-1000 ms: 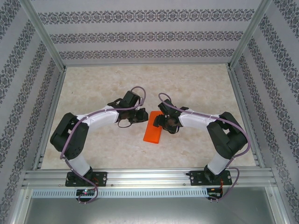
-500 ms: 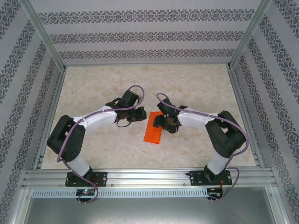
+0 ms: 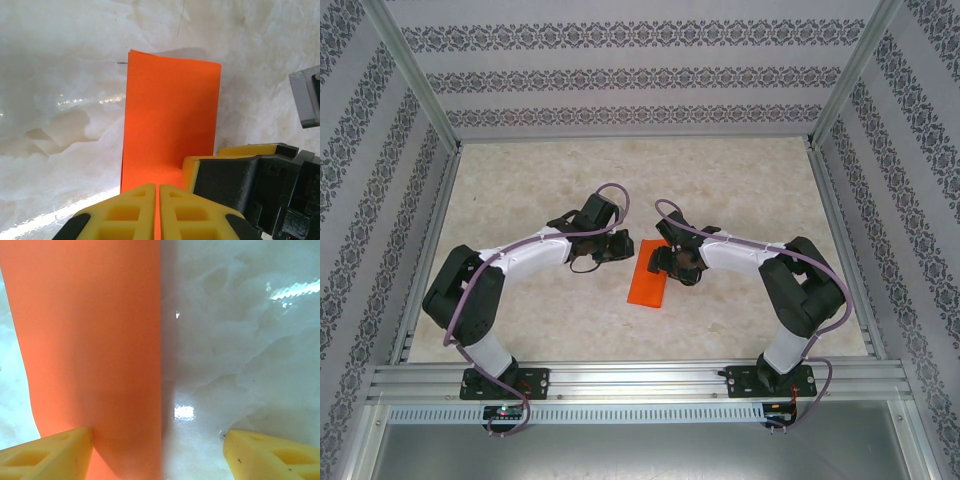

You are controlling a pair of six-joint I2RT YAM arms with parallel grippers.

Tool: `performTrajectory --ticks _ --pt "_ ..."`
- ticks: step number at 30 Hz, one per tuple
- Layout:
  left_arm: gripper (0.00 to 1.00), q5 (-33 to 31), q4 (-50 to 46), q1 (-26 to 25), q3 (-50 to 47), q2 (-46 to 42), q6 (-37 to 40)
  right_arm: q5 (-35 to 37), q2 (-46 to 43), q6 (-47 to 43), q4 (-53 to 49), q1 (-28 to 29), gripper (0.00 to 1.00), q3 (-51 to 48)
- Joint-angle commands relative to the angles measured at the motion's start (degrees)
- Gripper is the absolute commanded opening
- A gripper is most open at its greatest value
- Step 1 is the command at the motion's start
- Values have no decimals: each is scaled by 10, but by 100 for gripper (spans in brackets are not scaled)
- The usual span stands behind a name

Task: Fold a paper plane with a square sheet of paper (pick it up from the middle)
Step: Hold the square sheet of paper at the center of the table.

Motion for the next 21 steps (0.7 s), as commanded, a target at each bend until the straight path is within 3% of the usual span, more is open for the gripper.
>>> performTrajectory --ticks 1,8,16,21 --pt "13 34 11 -1 2 19 -3 10 47 10 4 -2 73 -18" --pt "10 72 29 -2 10 58 -19 9 55 18 9 -1 73 -22" --pt "10 76 27 -2 14 70 -16 -20 52 30 52 -3 73 -36" --pt "10 77 23 -2 11 70 -13 -6 57 18 24 -1 73 -21"
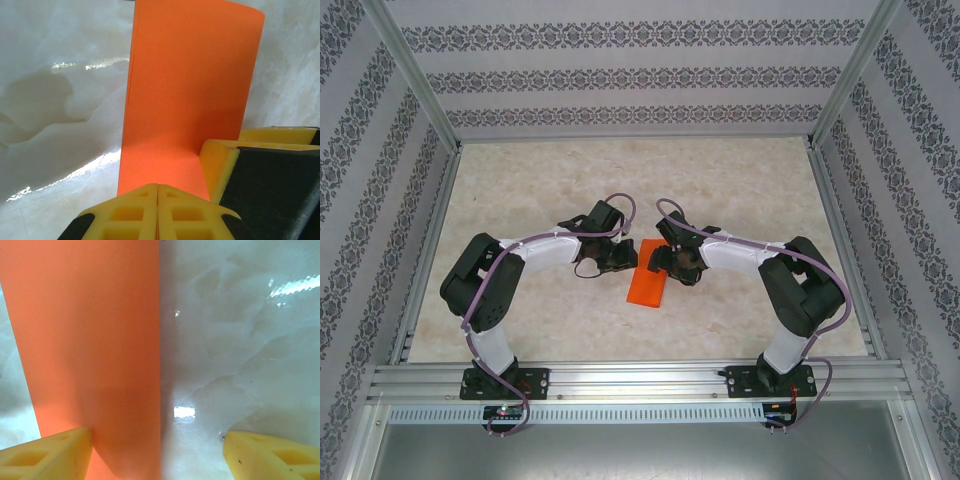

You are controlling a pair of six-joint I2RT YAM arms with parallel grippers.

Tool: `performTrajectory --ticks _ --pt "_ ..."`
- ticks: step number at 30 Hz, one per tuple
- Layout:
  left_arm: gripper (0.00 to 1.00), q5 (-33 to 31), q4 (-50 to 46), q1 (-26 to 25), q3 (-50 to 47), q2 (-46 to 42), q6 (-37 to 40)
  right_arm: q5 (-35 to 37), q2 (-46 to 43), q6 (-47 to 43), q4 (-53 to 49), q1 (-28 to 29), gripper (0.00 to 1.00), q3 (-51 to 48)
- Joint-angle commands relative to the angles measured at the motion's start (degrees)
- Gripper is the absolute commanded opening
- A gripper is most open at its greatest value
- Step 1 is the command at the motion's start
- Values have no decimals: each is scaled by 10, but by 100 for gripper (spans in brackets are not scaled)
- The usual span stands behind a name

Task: Fold a paper plane with a square sheet of paper (pick it up from the middle)
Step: Hold the square sheet of paper at the center of the table.

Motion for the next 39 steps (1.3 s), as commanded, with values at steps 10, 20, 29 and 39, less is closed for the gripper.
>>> performTrajectory --ticks 10,20,29,39 --pt "9 29 21 -4 18 20 -1 5 62 -12 0 0 73 -17" --pt "9 46 29 -11 40 59 -5 5 71 -12 2 4 73 -15" --pt "9 45 33 -14 40 89 -7 4 78 -8 3 10 73 -14" --pt "5 4 -1 -18 27 103 8 12 31 -15 -2 7 75 2"
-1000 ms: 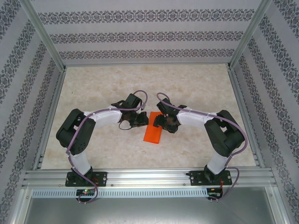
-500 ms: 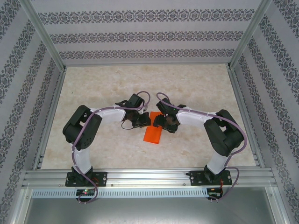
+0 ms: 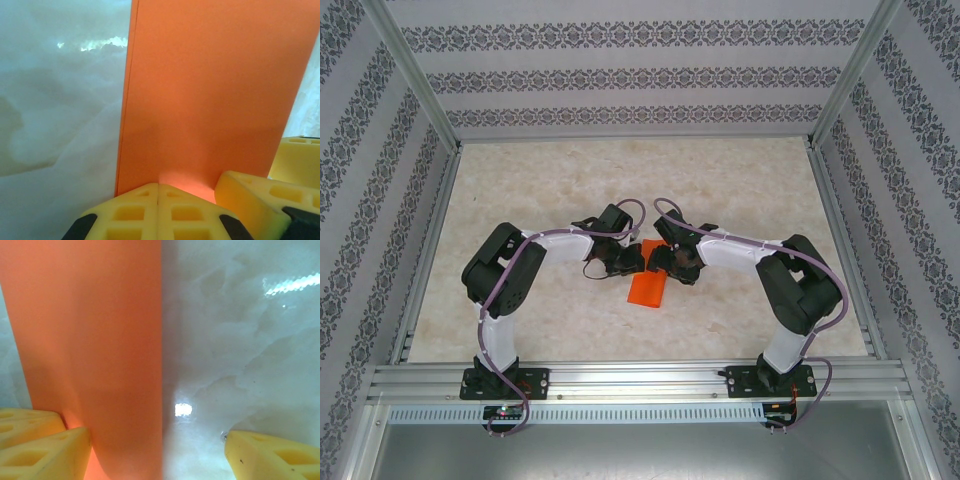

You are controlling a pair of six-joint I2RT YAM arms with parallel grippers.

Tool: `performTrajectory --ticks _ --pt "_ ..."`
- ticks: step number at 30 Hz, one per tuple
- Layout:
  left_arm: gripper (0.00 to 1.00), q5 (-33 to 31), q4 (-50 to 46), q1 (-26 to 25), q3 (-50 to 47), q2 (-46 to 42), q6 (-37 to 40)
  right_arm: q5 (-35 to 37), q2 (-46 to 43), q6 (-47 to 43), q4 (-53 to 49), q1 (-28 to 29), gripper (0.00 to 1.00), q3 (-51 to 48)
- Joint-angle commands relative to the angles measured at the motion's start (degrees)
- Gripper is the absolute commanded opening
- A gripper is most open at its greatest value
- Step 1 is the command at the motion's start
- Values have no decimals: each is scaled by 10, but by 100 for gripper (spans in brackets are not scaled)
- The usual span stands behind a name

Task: Fold a paper plane with a square sheet of paper (pick it up from the middle)
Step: Hold the square sheet of paper at the center of the table, then fold the square sheet of paper in half at the center of the table.

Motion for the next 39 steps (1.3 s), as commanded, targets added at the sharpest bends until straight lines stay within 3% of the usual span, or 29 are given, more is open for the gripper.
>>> performTrajectory --ticks 1,6,8,10,12,17,21,39 --pt "5 -38 -26 -10 -7 16 14 12 4 -11 20 4 75 -15" --pt "5 -48 -32 -10 -8 11 19 39 -116 -3 34 -18 77 -43" --pt "5 -46 -32 -10 -5 12 20 24 -163 5 76 -27 72 -75" --pt "5 -46 -34 -10 -3 12 22 -13 -196 13 135 -35 59 -111" --pt "5 -46 -33 -10 -3 11 23 -62 -210 26 208 -40 40 -143" --pt "5 -43 -34 -10 0 14 23 -138 -175 55 304 -35 12 -166" --pt "5 -44 -34 -10 0 16 24 -164 -132 63 336 -31 8 -172" --pt "5 -42 -46 -10 3 26 32 -140 -66 44 343 -37 10 -231"
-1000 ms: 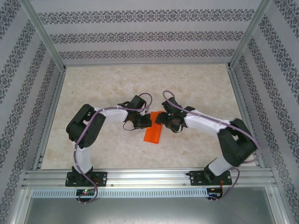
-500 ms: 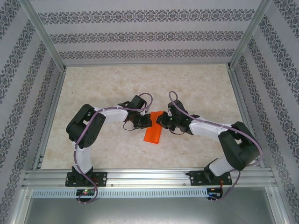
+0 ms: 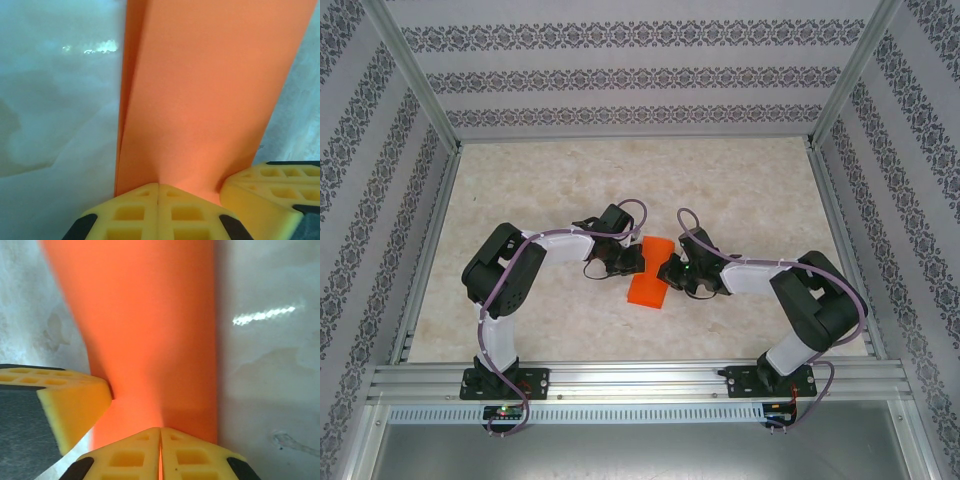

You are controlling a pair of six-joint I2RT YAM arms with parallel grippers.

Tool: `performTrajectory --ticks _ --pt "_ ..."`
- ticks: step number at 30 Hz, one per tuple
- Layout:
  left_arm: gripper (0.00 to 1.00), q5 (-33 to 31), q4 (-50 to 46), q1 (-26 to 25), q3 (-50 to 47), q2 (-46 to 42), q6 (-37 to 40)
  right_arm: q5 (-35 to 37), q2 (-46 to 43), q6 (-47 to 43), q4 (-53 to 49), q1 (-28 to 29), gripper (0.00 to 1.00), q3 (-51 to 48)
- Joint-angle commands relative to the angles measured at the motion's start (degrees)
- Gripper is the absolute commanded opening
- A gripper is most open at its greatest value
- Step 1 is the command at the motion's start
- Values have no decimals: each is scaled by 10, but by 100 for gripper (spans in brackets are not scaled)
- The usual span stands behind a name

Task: Fold a paper plane with a square sheet of paper (pick it up from the middle)
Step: Fold the square sheet of paper in half at the center of the table.

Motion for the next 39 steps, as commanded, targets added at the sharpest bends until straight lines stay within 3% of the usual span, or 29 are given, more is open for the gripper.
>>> performTrajectory --ticks 1,8,19,27,33,39 --pt "5 -32 -39 -7 -1 26 17 10 18 -12 16 1 10 -18" --pt "4 -30 -43 -6 -5 25 22 12 35 -20 19 0 11 -34" --pt "4 -29 -44 -6 -5 24 25 -22 -88 -21 12 8 13 -24" --pt "4 -27 -45 -6 0 26 26 -47 -26 3 81 24 13 -51" --pt "4 -26 -47 -7 -2 25 28 -23 15 2 84 33 13 -74" --pt "4 -27 -48 -6 -6 23 30 -22 -26 7 72 35 13 -72"
